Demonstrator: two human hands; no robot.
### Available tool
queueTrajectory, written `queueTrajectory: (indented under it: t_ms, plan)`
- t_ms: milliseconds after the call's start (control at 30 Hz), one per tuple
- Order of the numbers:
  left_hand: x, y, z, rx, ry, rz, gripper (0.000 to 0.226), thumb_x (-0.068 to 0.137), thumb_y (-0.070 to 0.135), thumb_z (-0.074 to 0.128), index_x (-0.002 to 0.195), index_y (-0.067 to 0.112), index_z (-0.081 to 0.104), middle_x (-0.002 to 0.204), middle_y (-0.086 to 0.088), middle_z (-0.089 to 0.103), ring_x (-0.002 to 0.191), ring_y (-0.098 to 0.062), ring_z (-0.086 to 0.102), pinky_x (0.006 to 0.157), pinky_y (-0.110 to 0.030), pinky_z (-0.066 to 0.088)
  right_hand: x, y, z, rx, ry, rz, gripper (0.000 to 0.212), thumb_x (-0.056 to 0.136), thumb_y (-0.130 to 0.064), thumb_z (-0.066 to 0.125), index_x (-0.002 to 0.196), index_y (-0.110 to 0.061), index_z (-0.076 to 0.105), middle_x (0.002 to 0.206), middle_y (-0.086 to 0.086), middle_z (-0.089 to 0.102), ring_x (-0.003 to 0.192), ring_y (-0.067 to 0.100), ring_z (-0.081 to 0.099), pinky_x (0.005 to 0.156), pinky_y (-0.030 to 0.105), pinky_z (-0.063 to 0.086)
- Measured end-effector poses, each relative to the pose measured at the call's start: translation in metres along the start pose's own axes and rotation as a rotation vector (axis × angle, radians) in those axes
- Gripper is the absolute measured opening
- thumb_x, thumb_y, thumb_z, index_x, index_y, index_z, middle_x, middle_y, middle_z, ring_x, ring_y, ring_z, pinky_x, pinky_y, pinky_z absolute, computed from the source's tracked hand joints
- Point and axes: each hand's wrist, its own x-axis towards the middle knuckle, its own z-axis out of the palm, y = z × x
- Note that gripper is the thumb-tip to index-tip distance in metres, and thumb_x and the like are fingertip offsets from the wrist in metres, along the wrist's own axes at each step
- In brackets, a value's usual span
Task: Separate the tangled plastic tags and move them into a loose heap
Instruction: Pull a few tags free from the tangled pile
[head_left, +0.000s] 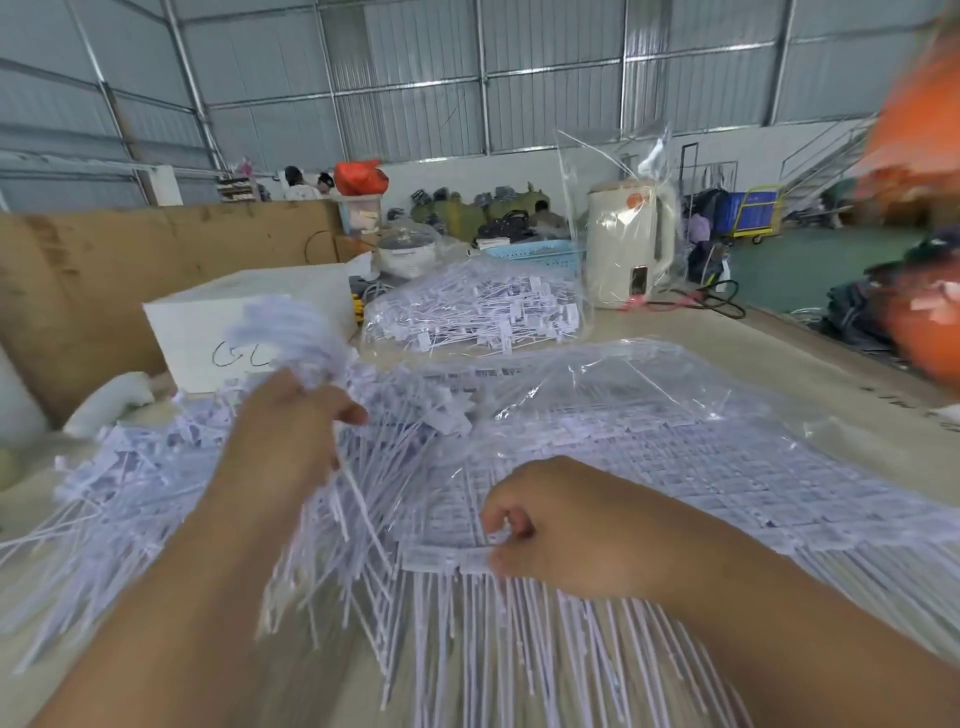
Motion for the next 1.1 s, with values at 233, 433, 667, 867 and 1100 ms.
queueTrajectory:
  t_ms: [233, 433, 667, 867, 1100]
  plan:
    - [-0.01, -0.02, 0.016, 0.634, -0.124, 0.239, 0.027, 0.083, 0.034, 0.067, 0.105, 0.018, 0.065, 0.1, -0.003, 0.065, 0.092, -0.025, 0.06, 0.075, -0.034, 0.049, -0.006, -0.005, -0.005, 0.029, -0.069, -0.034, 0.034, 0.085, -0.046, 0.07, 0.116, -0.035, 0.063, 0.08, -0.025, 0.039, 0.067, -0.011, 0.039, 0.059, 0.015, 0.028]
    - [-0.017, -0.021, 0.03, 0.784, -0.034, 0.454, 0.067, 0.087, 0.043, 0.06, 0.144, 0.016, 0.039, 0.141, -0.01, 0.044, 0.125, -0.035, 0.04, 0.101, -0.047, 0.036, -0.006, -0.01, -0.004, 0.03, -0.063, -0.053, 0.011, 0.088, -0.032, 0.069, 0.097, -0.03, 0.064, 0.088, -0.016, 0.051, 0.078, 0.001, 0.052, 0.064, 0.02, 0.04]
    - [-0.012, -0.031, 0.032, 0.972, -0.201, 0.443, 0.055, 0.1, 0.048, 0.035, 0.151, 0.043, 0.015, 0.162, -0.002, 0.011, 0.147, -0.033, 0.012, 0.117, -0.052, 0.016, -0.006, -0.006, -0.014, 0.164, 0.185, -0.065, 0.011, 0.096, -0.03, 0.058, 0.089, -0.03, 0.049, 0.091, -0.011, 0.052, 0.075, 0.014, 0.057, 0.062, 0.032, 0.049]
    - [-0.019, -0.021, 0.032, 0.744, -0.14, 0.531, 0.057, 0.096, 0.051, 0.037, 0.149, 0.032, 0.034, 0.161, -0.004, 0.016, 0.146, -0.028, 0.012, 0.118, -0.047, 0.012, -0.007, -0.005, -0.017, 0.174, 0.252, -0.095, 0.012, 0.098, -0.03, 0.052, 0.088, -0.033, 0.046, 0.083, -0.002, 0.059, 0.065, 0.022, 0.058, 0.061, 0.044, 0.051]
    - [-0.019, -0.035, 0.039, 0.974, -0.419, 0.547, 0.061, 0.092, 0.054, 0.033, 0.15, 0.036, 0.022, 0.16, 0.002, 0.01, 0.148, -0.025, 0.002, 0.12, -0.051, 0.004, -0.011, -0.001, -0.028, 0.132, 0.437, -0.224, 0.008, 0.097, -0.024, 0.056, 0.09, -0.027, 0.053, 0.071, -0.012, 0.051, 0.058, 0.006, 0.047, 0.051, 0.028, 0.033]
